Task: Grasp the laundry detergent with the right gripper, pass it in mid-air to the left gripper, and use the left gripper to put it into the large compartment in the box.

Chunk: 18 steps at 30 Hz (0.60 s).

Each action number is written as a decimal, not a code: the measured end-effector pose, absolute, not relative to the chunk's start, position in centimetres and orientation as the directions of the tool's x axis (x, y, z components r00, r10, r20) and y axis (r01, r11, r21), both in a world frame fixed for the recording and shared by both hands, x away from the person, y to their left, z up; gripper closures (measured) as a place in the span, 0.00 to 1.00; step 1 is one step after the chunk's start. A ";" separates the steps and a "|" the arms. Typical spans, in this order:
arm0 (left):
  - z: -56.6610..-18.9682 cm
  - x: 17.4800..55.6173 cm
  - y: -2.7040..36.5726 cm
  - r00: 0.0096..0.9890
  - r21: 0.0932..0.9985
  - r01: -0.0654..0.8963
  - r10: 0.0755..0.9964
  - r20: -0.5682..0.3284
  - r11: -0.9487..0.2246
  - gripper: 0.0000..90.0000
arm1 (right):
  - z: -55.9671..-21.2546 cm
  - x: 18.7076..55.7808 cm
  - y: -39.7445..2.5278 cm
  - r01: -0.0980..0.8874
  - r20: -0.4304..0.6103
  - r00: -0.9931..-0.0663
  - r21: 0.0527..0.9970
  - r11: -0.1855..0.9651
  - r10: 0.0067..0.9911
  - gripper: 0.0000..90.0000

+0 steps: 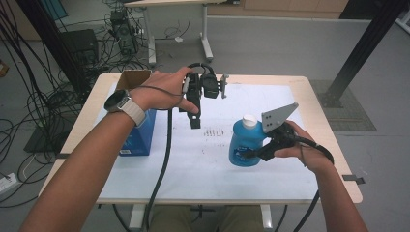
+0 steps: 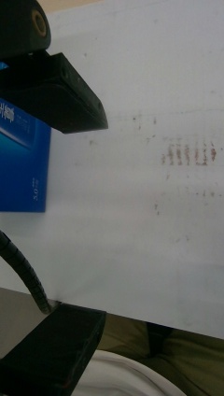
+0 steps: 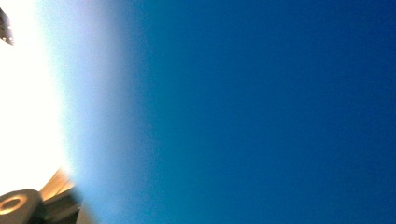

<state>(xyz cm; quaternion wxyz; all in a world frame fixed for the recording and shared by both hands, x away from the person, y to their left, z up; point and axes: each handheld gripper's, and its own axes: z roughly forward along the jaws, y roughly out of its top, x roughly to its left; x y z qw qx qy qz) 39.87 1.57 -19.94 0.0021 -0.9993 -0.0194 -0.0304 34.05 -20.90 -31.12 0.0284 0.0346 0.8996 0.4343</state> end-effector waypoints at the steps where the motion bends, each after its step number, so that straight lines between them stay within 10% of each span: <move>1: -19.7 39.8 1.6 0.997 0.003 0.035 0.035 0.063 -0.999 0.10 | -31.0 34.1 -20.6 0.033 -0.025 -0.996 0.785 0.619 0.086 0.48; 18: -17.9 38.4 2.8 0.998 0.017 0.007 0.008 0.066 -1.000 0.09 | -30.5 34.8 -16.6 0.031 -0.006 -0.998 0.781 0.624 0.056 0.48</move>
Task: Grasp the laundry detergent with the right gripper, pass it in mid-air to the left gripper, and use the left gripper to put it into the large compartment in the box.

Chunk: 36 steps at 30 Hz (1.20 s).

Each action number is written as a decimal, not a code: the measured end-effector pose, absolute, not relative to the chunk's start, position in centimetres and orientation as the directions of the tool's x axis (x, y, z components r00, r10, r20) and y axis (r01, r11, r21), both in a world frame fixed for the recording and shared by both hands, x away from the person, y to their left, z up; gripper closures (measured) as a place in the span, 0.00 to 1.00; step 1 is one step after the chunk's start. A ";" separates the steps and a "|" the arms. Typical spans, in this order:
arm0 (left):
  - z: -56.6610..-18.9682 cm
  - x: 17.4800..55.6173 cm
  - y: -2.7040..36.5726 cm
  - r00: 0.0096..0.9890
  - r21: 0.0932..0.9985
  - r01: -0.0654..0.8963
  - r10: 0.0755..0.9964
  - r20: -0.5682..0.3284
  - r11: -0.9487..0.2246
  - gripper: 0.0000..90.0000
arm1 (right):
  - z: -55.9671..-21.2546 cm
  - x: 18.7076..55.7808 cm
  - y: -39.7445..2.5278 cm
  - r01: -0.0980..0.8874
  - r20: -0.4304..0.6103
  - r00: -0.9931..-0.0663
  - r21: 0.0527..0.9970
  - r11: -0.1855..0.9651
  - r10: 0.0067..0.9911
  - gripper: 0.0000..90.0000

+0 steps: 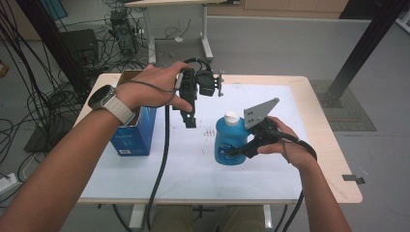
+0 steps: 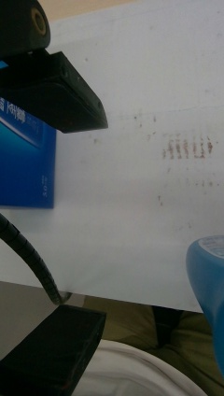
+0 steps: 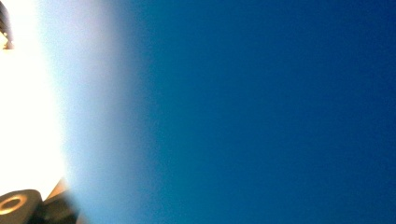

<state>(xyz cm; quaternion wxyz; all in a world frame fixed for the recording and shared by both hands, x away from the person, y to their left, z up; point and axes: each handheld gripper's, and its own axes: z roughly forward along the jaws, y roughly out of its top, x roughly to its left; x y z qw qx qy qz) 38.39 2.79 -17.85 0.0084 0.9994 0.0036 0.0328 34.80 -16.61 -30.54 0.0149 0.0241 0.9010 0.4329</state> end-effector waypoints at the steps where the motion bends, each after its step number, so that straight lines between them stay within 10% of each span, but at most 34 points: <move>1: -17.8 38.3 2.8 0.998 0.016 0.007 0.008 0.067 -1.000 0.09 | -30.5 34.9 -16.4 0.029 -0.007 -0.999 0.781 0.624 0.054 0.48; 36: -15.5 36.8 2.5 0.999 0.010 -0.017 -0.016 0.050 -1.000 0.09 | -29.4 37.0 -12.2 -0.024 -0.018 -1.000 0.759 0.651 -0.016 0.48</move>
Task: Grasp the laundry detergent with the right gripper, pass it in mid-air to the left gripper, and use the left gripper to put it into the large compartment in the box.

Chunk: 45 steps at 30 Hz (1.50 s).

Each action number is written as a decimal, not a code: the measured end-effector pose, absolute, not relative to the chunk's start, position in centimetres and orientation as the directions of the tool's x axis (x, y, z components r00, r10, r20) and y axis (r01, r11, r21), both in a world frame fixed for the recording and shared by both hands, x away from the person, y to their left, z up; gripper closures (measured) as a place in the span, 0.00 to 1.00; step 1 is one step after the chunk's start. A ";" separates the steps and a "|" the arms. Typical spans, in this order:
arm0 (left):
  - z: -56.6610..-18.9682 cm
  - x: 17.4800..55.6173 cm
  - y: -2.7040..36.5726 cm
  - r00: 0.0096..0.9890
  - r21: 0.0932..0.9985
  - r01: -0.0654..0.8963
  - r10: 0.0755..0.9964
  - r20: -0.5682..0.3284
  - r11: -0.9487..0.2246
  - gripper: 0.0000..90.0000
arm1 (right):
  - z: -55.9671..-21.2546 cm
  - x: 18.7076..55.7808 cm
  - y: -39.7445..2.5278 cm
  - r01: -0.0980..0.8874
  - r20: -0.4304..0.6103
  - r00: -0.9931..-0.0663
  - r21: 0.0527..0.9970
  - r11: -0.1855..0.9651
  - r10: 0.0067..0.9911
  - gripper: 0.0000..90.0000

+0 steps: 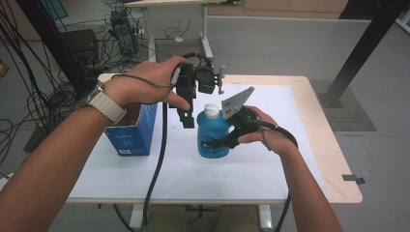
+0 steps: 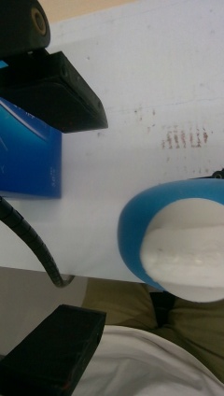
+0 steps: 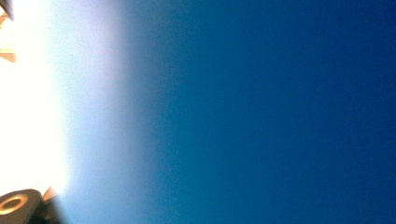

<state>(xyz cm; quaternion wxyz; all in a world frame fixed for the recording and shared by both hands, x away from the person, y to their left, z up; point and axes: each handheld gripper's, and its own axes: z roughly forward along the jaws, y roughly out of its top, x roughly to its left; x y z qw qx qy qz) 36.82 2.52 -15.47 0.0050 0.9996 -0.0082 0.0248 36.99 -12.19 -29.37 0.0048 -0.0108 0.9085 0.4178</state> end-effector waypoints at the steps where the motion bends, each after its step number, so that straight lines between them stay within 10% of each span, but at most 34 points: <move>1: -15.5 36.8 2.5 0.999 0.008 -0.018 -0.018 0.048 -1.000 0.09 | -29.3 37.0 -12.1 -0.025 -0.018 -1.000 0.757 0.653 -0.017 0.48; 45: -15.6 37.3 0.7 0.999 0.040 -0.002 0.000 0.037 -0.999 0.09 | -28.7 37.4 -10.3 -0.029 -0.009 -0.999 0.743 0.669 -0.033 0.48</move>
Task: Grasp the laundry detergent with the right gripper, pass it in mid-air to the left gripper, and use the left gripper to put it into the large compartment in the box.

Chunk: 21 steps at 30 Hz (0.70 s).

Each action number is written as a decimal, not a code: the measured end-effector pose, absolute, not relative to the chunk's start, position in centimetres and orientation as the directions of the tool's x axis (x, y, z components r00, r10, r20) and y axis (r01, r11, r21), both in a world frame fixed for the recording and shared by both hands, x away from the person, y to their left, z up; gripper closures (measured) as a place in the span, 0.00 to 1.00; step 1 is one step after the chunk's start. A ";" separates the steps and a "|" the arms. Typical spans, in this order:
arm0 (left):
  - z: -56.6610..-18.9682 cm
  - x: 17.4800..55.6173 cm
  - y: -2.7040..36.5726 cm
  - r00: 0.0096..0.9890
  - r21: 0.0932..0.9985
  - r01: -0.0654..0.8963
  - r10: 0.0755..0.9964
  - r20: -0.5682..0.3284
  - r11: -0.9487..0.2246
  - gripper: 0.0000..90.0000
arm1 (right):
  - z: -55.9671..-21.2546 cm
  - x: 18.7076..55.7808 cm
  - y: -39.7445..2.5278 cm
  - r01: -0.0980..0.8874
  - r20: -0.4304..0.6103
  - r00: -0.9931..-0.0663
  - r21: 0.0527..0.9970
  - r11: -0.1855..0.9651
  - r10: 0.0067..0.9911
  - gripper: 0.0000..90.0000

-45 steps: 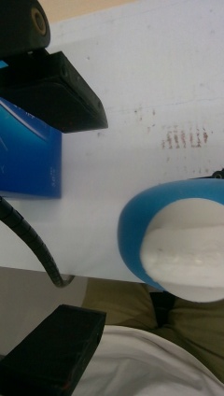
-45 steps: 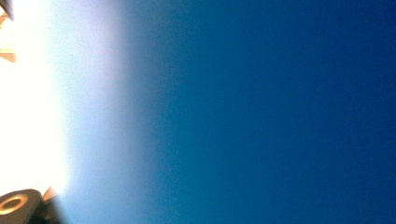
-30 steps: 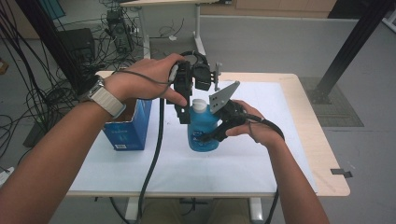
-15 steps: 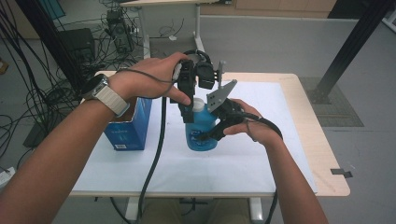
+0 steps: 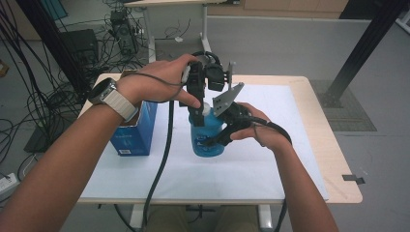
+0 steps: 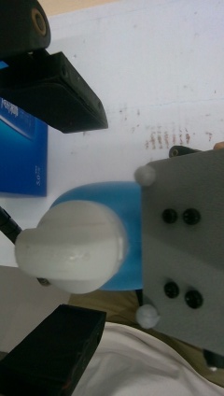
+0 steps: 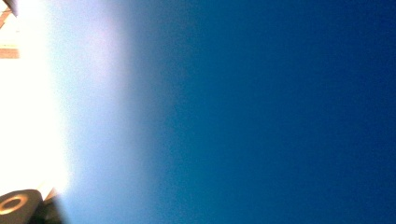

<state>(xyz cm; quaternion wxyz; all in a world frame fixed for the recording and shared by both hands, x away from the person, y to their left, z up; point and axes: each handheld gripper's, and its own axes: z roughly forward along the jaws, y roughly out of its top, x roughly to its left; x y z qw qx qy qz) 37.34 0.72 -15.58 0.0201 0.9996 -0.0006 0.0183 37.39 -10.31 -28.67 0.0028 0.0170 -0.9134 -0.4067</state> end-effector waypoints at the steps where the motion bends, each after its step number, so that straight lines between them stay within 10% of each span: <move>1: -15.6 37.4 0.7 0.999 0.040 -0.003 -0.001 0.036 -0.999 0.09 | -28.6 37.4 -10.3 -0.027 -0.006 -0.999 0.741 0.671 -0.033 0.48; 21: -16.0 37.6 0.1 0.999 0.042 -0.003 -0.002 0.034 -0.999 0.09 | -28.5 37.3 -10.2 -0.030 -0.011 -0.999 0.745 0.666 -0.033 0.48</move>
